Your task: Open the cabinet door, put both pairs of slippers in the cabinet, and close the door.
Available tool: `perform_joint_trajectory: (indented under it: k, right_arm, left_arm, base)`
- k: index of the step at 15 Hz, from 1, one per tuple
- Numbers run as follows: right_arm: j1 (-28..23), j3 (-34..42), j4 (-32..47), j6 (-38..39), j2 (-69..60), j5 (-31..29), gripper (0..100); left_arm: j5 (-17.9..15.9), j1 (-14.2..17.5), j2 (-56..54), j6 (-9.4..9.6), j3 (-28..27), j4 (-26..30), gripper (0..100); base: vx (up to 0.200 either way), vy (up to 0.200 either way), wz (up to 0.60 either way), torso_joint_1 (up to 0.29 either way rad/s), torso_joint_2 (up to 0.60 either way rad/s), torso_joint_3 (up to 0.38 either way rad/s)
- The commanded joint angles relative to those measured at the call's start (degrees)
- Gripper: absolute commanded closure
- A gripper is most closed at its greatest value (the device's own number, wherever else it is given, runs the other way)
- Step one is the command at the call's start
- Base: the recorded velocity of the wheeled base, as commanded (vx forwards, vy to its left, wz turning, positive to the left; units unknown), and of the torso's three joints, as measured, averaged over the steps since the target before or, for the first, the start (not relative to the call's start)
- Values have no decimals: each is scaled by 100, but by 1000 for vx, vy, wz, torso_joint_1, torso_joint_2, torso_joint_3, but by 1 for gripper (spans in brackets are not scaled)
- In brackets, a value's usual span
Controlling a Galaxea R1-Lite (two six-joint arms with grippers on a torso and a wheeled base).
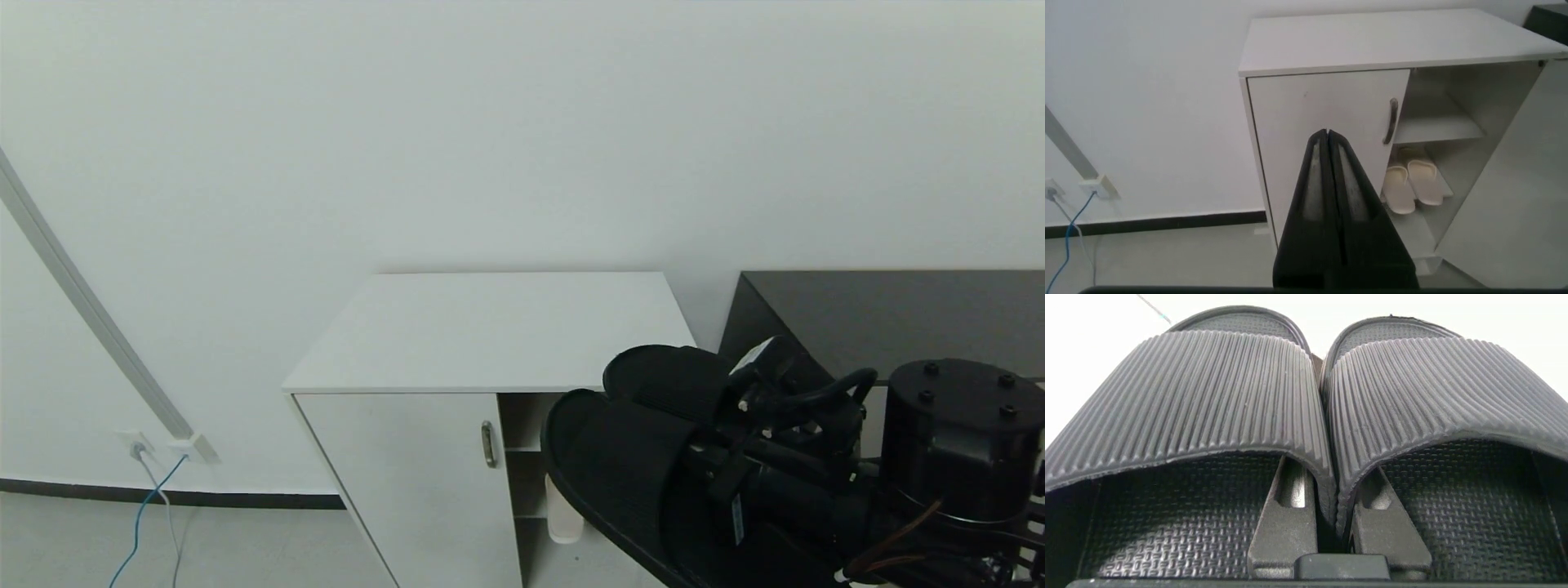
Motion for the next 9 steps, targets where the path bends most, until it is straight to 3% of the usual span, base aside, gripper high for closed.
perform_joint_trajectory:
  k: [1, 9]
  right_arm:
    - [3, 0, -3, -1, 32, -1, 100]
    - [47, 36, -3, -10, 76, -1, 100]
  left_arm:
    - [0, 4, -1, -3, 1, -1, 100]
    - [0, 4, -1, -3, 1, -1, 100]
  base:
    - [0, 0, 0, -168, 378, 212]
    - [0, 0, 0, -191, 457, 256]
